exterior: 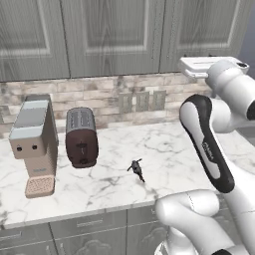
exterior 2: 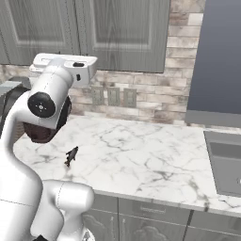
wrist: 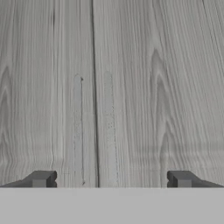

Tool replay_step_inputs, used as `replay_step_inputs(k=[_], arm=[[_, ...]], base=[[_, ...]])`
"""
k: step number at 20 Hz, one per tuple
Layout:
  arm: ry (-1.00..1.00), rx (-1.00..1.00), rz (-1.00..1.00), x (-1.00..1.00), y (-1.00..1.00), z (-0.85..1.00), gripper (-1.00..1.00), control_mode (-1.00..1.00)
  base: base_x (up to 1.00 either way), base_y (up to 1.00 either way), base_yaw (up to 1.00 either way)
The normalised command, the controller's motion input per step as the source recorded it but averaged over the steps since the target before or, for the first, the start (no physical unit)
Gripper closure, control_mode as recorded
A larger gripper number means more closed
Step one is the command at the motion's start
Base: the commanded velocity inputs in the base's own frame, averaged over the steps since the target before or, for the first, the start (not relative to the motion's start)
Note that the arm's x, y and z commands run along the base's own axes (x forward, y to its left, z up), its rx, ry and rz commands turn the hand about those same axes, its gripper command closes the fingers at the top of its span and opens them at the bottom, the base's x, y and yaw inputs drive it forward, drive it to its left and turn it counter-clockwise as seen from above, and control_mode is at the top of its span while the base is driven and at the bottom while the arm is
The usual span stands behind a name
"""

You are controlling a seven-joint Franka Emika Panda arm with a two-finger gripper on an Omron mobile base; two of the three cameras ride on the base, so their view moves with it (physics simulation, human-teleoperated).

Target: Retrieve the tupperware from the cabinet, then place the raw meat into the tupperware to avoid contamination.

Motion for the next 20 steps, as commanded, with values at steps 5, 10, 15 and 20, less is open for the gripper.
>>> replay_step_inputs(k=[5, 10, 15, 20], arm=[[-0.02, 0.04, 0.0, 0.26, 0.0, 0.05, -1.0, -1.0], [0.0, 0.01, 0.0, 0.41, 0.0, 0.05, -1.0, -1.0], [0.02, 0.0, 0.0, 0.51, 0.02, 0.06, -1.0, -1.0], [0.03, 0.0, 0.0, 0.5, 0.03, 0.02, -1.0, -1.0]], base=[[0.0, 0.0, 0.0], [0.0, 0.0, 0.0], [0.0, 0.0, 0.0], [0.0, 0.0, 0.0]])
